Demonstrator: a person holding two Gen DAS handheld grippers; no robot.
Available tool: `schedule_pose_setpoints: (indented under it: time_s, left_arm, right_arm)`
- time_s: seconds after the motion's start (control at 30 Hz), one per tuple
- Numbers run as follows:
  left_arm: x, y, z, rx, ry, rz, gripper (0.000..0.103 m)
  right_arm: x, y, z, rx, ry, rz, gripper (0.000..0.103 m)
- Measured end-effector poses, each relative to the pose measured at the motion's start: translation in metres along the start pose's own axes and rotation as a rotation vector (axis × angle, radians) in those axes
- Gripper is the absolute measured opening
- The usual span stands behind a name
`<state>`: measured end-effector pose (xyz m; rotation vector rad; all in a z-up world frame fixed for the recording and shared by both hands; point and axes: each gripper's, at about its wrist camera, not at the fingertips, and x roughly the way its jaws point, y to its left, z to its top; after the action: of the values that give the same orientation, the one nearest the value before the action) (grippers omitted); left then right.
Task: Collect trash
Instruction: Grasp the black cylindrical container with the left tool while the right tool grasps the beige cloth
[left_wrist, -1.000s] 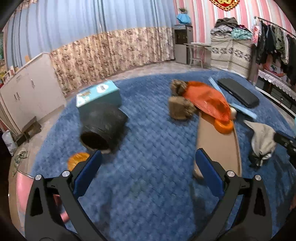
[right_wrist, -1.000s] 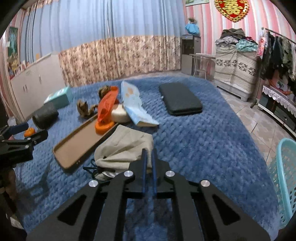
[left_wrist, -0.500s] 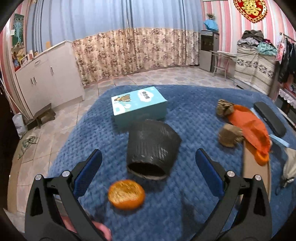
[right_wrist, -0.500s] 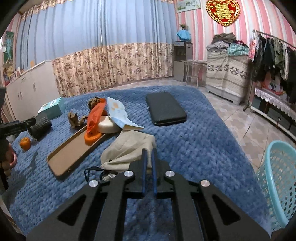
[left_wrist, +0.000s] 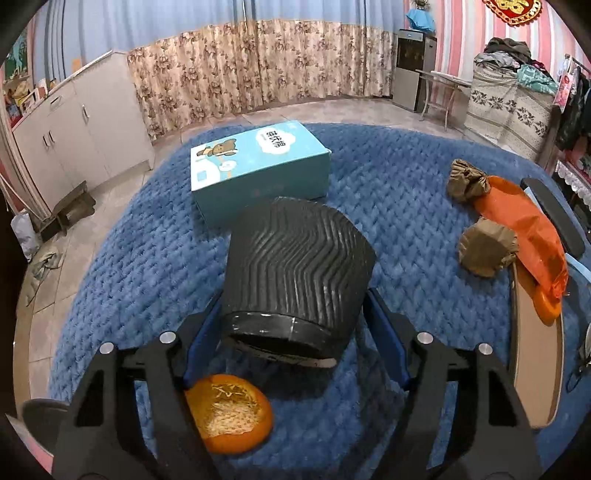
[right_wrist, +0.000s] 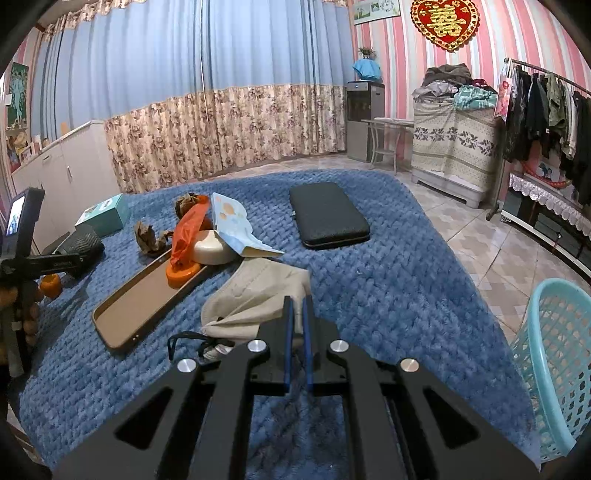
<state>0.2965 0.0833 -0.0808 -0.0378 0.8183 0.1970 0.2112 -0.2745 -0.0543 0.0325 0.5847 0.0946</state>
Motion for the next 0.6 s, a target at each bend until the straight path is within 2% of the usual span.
schedule_pose_setpoints:
  time_s: [0.27, 0.57, 0.6]
  left_arm:
    - [-0.028, -0.005, 0.003, -0.011, -0.053, -0.020, 0.072]
    - [-0.070, -0.046, -0.008, 0.037, -0.116, -0.092, 0.072]
    - [-0.076, -0.052, -0.009, 0.046, -0.124, -0.102, 0.072]
  right_arm:
    - [-0.013, -0.007, -0.002, -0.001, -0.032, -0.017, 0.005]
    - [-0.044, -0.027, 0.003, 0.045, -0.075, -0.065, 0.005]
    - [-0.050, -0.029, 0.003, 0.053, -0.081, -0.071, 0.002]
